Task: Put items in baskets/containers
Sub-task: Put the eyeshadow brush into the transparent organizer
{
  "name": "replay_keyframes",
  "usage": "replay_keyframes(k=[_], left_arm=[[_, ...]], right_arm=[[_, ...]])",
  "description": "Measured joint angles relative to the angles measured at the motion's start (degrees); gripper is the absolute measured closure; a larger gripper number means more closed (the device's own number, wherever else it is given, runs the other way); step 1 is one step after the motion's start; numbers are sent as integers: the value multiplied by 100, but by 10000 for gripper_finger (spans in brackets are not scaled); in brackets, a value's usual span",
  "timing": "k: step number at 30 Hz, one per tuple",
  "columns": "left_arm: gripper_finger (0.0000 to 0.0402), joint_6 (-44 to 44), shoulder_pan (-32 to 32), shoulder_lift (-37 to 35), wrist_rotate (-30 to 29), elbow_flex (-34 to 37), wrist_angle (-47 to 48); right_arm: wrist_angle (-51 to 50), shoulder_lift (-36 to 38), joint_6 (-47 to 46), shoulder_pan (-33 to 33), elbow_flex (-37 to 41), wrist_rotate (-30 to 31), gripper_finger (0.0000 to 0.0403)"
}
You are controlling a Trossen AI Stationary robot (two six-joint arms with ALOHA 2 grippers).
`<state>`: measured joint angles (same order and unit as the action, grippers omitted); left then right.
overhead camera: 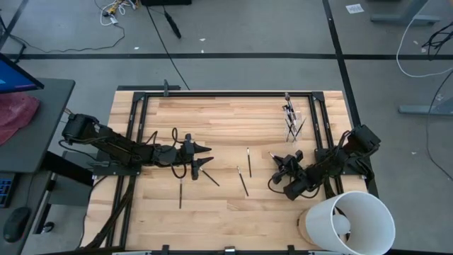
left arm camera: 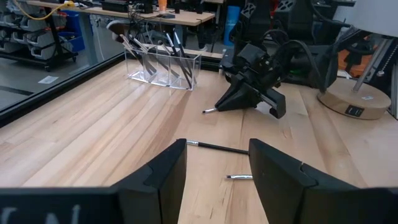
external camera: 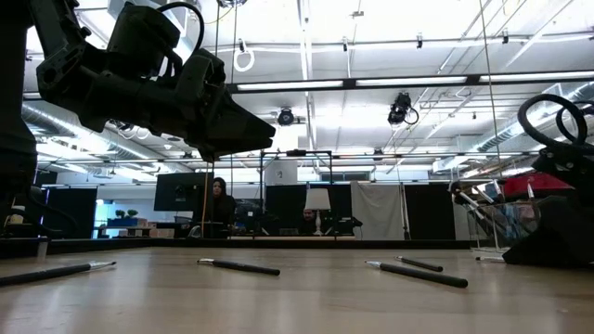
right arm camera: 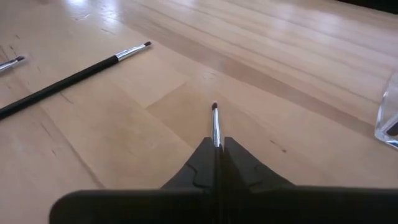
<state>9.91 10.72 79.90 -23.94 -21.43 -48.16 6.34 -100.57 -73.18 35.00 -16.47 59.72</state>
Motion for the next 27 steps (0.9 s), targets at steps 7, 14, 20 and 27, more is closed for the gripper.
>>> replay_keyframes(k=[7,14,20,27], left_arm=[[225,1,1,-1,113,0,0],[225,-4,2,-1,131,0,0],[225,-57,2,0,515,0,-4],[225,-147,23,2,620,0,-238]], right_arm=[[1178,135,788,-19,42,-41,394],[2968,150,2143,-10,13,-145,396],[4751,157,3701,-223,6,-37,396],[7065,166,5805,-714,-66,-934,395]])
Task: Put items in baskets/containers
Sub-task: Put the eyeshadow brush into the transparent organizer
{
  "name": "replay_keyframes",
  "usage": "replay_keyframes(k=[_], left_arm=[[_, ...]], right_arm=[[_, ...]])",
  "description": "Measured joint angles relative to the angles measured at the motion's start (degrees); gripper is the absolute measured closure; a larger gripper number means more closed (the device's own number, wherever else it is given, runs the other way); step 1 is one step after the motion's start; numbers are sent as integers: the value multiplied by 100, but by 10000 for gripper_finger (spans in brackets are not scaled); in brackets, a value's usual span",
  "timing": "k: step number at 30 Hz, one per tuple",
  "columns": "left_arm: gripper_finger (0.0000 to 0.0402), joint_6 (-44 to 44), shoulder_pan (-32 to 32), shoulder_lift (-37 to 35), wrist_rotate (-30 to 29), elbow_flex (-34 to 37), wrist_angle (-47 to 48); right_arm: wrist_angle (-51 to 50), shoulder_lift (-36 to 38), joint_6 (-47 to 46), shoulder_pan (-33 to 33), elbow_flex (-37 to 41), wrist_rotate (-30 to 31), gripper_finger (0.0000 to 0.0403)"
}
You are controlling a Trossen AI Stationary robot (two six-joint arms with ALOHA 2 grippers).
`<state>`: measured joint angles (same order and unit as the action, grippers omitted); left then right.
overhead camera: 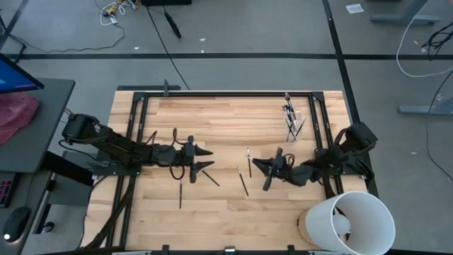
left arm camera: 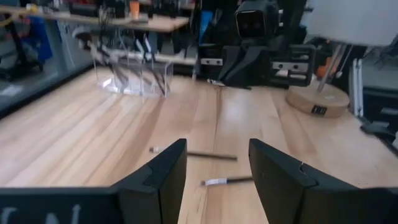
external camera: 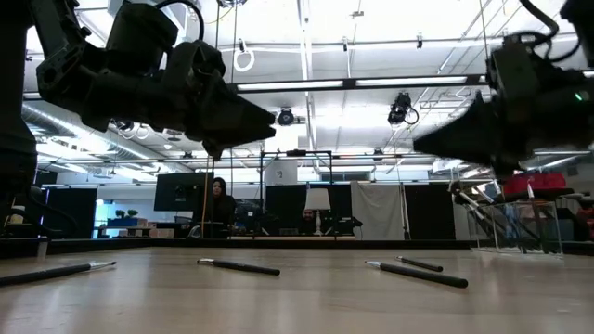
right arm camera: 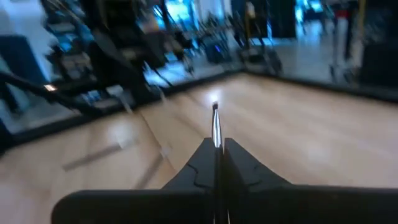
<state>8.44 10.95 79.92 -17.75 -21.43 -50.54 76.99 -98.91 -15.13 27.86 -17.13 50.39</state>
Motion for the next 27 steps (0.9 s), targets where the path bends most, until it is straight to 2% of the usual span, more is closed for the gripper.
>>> replay_keyframes(k=[4,13,21,27], left_arm=[[225,-179,29,373,38,-2,-780],[225,-170,25,2322,473,-309,-3903],[225,-454,14,2560,853,-1242,-3946],[225,-619,14,2547,869,-1626,-3953]], right_arm=[[656,2,796,-263,-206,-570,395],[744,2,1683,-668,-1020,-1834,395],[741,4,2125,-783,-1492,-2478,394],[748,7,2214,-776,-1558,-2638,394]])
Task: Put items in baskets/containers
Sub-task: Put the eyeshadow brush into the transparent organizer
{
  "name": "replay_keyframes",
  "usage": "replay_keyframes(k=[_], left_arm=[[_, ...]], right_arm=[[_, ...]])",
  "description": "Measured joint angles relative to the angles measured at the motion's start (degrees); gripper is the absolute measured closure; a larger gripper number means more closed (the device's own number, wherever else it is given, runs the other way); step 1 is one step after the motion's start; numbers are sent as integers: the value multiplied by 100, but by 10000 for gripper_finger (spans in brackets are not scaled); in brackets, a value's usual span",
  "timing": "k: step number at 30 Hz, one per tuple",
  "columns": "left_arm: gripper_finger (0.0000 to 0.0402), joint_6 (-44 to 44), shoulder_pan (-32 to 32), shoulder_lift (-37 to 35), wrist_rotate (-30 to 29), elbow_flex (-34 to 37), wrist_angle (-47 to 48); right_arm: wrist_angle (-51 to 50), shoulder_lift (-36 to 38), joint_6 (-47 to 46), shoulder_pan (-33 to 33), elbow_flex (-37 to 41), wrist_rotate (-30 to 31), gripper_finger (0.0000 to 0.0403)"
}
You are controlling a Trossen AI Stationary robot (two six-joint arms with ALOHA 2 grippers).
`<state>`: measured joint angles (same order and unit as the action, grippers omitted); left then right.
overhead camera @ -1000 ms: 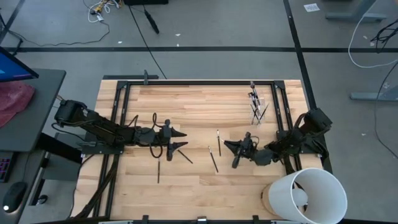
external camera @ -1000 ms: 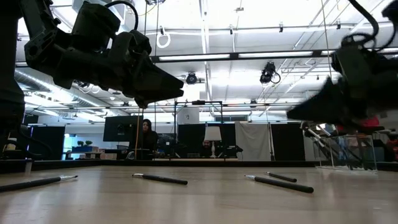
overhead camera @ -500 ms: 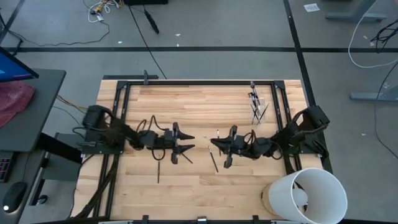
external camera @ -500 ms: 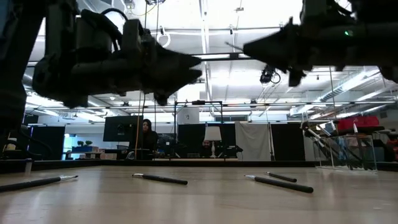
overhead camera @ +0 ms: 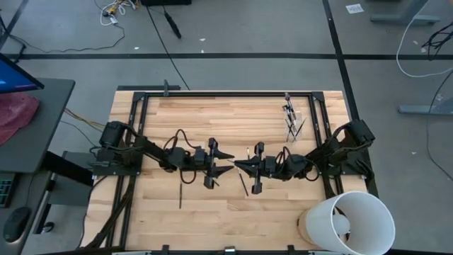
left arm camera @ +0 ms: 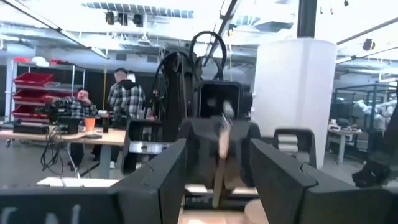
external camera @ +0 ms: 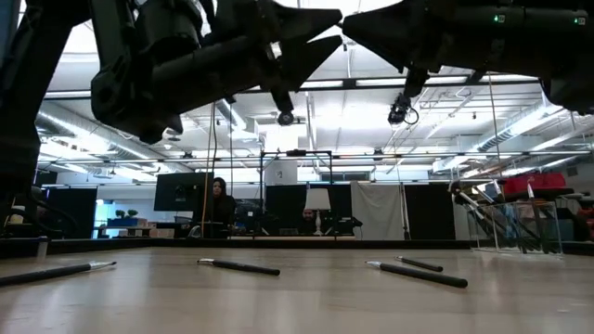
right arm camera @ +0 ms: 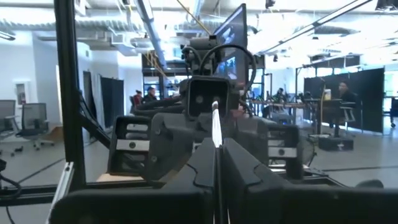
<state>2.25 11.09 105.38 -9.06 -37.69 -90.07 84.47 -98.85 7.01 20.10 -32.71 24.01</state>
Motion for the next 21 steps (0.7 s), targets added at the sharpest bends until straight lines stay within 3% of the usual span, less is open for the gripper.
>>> replay_keyframes(k=[12,21], left_arm=[[232,-143,0,0,140,-133,5],[322,-141,0,0,203,-133,7]], right_arm=[[63,2,101,101,0,-102,394],[44,2,85,98,0,-94,393]])
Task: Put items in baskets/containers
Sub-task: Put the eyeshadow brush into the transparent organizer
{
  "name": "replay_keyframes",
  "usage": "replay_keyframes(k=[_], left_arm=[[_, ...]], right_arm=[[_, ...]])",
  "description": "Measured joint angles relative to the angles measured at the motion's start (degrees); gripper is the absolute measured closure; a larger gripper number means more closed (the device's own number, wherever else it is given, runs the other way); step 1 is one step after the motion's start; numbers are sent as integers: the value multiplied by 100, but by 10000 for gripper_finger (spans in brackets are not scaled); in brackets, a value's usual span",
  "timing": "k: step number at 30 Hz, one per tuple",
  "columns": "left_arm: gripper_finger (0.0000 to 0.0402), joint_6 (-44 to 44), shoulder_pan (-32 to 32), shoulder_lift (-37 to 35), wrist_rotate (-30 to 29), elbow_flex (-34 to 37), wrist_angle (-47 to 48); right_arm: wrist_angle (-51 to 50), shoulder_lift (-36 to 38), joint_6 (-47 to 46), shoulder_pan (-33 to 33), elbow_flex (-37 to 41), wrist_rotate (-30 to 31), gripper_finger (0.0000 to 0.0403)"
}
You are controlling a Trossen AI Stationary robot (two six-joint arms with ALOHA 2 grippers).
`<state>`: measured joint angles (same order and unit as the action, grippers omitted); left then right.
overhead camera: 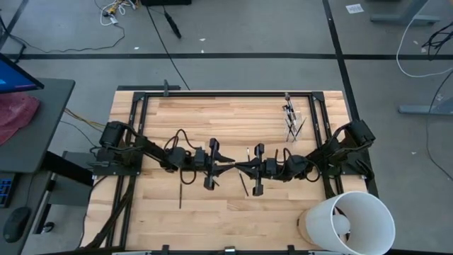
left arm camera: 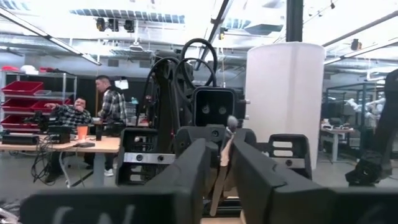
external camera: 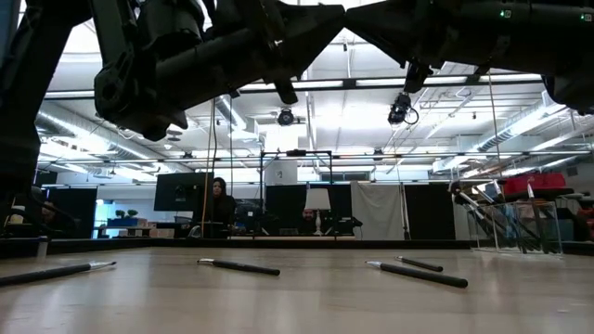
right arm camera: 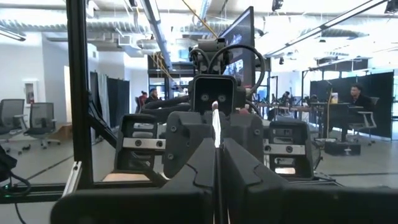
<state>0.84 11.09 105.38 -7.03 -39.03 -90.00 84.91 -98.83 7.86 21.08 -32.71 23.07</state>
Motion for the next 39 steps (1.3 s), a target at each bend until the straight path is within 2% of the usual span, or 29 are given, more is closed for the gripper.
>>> replay_keyframes(k=[7,11,17,21,26,29,36,39], left_arm=[[385,-4,0,-94,228,2,42],[390,-8,0,-114,322,8,168],[391,-27,-11,-557,152,1,1476],[391,-26,-12,-1014,14,1,2832],[391,-4,-95,-1498,48,4,4282],[391,14,-185,-1657,78,2,4812],[391,87,-390,-1668,408,-510,5979],[390,-5,-417,-1668,382,-837,6675]], right_arm=[[-88,7,-150,4,0,-3,392],[-293,22,-318,4,45,33,374],[-1038,278,-655,122,417,965,314],[-2736,993,-1443,181,590,1205,266],[-5600,2001,-2598,156,392,952,217],[-6730,2356,-2969,114,186,723,198],[-7086,2230,-2831,-371,-211,-409,183],[-7105,1979,-2548,-472,-466,-468,185]])
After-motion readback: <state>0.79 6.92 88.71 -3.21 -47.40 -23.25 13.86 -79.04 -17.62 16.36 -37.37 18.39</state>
